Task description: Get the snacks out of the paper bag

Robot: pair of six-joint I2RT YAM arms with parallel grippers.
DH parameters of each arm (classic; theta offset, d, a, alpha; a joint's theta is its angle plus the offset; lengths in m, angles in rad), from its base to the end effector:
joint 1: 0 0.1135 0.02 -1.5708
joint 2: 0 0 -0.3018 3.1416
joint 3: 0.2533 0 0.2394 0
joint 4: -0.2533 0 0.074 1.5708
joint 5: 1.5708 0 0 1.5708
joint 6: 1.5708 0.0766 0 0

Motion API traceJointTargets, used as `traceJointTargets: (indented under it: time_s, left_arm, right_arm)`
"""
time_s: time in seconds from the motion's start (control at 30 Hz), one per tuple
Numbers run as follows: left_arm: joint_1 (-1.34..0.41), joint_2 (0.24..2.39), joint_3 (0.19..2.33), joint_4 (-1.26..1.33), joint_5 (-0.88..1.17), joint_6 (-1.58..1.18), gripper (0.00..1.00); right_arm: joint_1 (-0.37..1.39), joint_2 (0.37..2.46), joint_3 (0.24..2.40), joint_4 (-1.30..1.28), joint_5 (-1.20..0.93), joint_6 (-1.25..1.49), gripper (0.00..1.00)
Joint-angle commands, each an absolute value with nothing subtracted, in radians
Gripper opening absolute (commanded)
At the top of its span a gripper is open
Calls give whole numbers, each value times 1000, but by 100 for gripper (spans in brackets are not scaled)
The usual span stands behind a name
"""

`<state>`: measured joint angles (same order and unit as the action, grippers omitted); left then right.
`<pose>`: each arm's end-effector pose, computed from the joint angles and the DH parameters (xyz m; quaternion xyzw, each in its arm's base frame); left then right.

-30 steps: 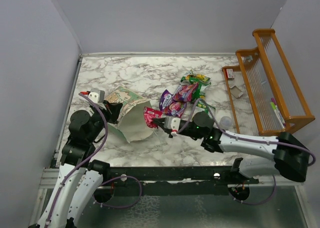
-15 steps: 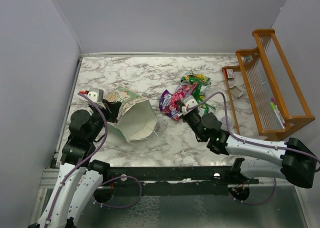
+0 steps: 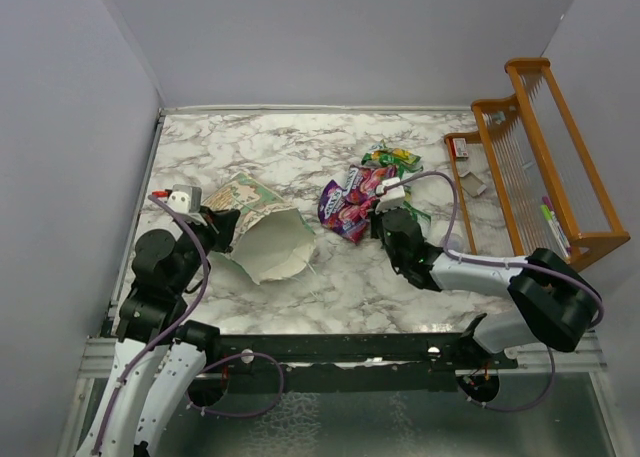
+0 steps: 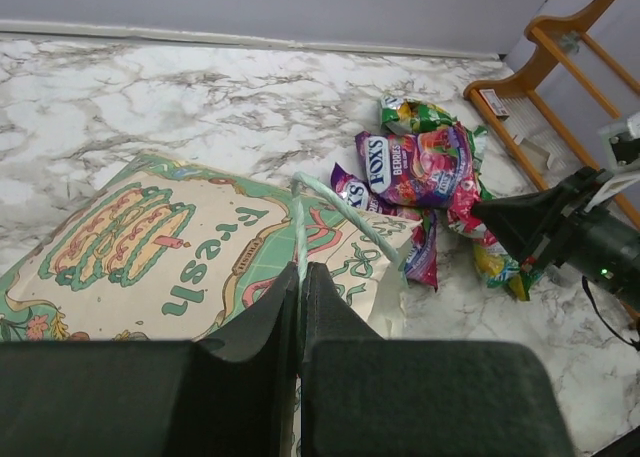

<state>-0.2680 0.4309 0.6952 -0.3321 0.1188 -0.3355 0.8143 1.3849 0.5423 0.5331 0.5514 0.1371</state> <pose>0.0974 -0.0362 0.3478 0.0159 0.7303 -0.2440 0.6378 0.2323 0.1876 0.2346 -0.1067 0.7863 0.0644 0.6051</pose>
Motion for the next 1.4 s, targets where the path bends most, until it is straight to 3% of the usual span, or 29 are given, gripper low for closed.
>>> traceJointTargets:
  time_s: [0.0,0.1,0.33,0.67,0.87,1.0,1.2,1.37]
  left_arm:
    - [-268,394,714,-383,114,-366,0]
    - [-268,376,728,-434,100,-372,0]
    - [-268,324,768,-507,48,-377,0]
    - [-268,275,691,-406,88,-395,0]
    - [-268,254,683,-395,88,-394,0]
    - [-268,244,669,-380,83,-390,0]
    - [-268,235,664,-383,90,-387,0]
    - [-268,221,658,-379,91,-391,0]
  right_arm:
    - [776,1441,554,575,545,215,1]
    - [759,1481,551,608,539,216,7]
    - [755,1445,558,604,440,140,36]
    - [755,1309,572,552,291,68,63]
    - [757,1177,584,503,-175,-90,65]
    - [816,1139,508,683,-493,-218,66]
    - [1046,1289,582,641,-507,-645,68]
    - [1080,1457,723,658,-469,-762,67]
